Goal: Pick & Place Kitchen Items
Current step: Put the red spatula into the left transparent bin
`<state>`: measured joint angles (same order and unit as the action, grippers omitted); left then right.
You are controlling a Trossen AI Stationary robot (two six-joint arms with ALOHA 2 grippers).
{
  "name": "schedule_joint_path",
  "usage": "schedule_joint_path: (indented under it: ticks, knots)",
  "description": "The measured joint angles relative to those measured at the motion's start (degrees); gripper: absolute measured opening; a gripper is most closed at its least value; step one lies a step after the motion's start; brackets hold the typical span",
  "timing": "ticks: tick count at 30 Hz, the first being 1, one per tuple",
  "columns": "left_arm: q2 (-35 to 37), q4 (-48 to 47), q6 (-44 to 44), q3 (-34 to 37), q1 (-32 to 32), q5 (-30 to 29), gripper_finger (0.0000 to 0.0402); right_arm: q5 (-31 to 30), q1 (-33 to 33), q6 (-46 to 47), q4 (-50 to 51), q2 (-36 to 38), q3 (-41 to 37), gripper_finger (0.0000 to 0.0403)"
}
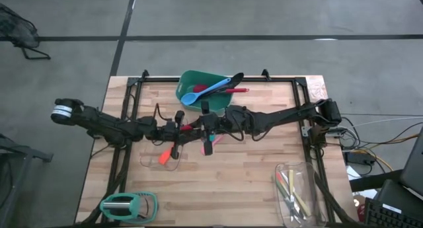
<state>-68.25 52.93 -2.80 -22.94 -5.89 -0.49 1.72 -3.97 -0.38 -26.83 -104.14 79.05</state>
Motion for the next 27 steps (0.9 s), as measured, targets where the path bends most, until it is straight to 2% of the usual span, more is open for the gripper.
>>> schedule_joint_path:
  ticks: [4, 12, 21, 27]
  knots:
    - [0.00, -0.53, -1.56, 0.02, 0.00, 0.41, 0.0026, 0.01, 0.12, 0.00, 0.88, -0.50, 0.00, 0.0036]
    - [0.96, 0.89, -4.80, -0.44, 0.00, -0.35, 0.0017, 0.28, 0.37, 0.11, 7.11, -0.66, -0.07, 0.0073]
    - [4.62, -6.37, -8.15, -0.33, 0.00, -2.09, 0.0019, 0.22, 0.36, -2.04, 18.96, 1.48, 0.23, 0.0154]
    - [8.20, -10.91, -11.26, -0.37, -0.07, -5.81, 0.0019, 0.93, -0.33, -4.58, 19.66, 3.34, 0.17, 0.0207]
